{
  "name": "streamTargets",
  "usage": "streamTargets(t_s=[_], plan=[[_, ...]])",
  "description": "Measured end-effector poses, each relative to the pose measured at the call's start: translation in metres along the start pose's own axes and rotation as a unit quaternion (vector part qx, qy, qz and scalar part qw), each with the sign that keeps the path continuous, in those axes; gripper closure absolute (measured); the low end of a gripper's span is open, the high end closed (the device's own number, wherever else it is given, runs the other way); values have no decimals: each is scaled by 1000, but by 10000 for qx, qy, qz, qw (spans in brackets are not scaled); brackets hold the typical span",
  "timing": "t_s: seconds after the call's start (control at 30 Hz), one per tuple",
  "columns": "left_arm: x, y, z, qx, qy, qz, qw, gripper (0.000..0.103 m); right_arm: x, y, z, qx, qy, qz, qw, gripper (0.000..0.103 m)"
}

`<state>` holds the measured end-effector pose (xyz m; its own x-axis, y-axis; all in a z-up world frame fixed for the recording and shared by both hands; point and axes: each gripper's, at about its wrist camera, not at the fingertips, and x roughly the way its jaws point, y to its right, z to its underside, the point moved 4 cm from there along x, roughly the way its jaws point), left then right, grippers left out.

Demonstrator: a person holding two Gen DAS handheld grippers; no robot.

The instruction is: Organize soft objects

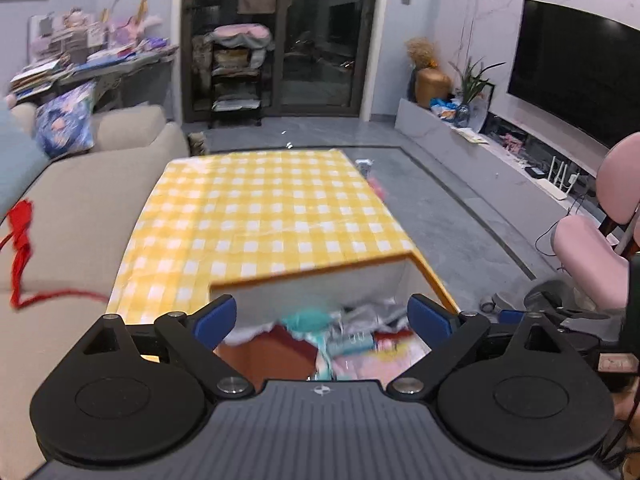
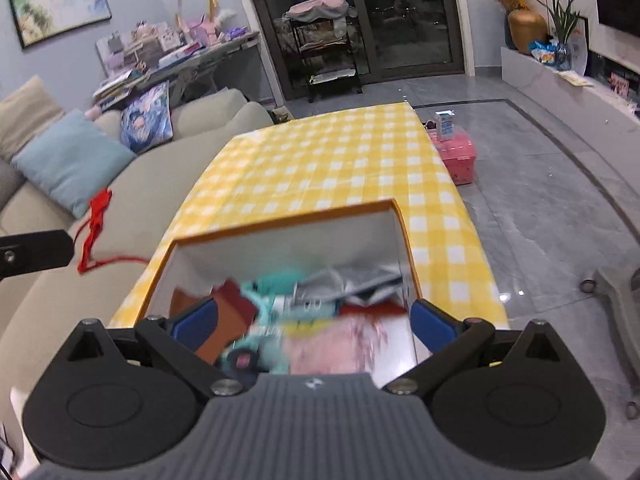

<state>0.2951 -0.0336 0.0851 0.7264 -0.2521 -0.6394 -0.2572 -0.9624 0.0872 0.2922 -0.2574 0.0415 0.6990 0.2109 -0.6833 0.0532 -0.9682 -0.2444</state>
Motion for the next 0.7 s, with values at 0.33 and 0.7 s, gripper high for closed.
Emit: streamTargets(t_s=[0.33, 0.7], plan=[[-72, 9, 69, -211, -361, -1041, 9937, 0, -81, -40, 89, -222, -479, -200, 9984, 3], [-113, 20, 157, -533, -703, -1478, 9851, 0, -123, -79, 175, -817, -440, -475, 9946, 3]])
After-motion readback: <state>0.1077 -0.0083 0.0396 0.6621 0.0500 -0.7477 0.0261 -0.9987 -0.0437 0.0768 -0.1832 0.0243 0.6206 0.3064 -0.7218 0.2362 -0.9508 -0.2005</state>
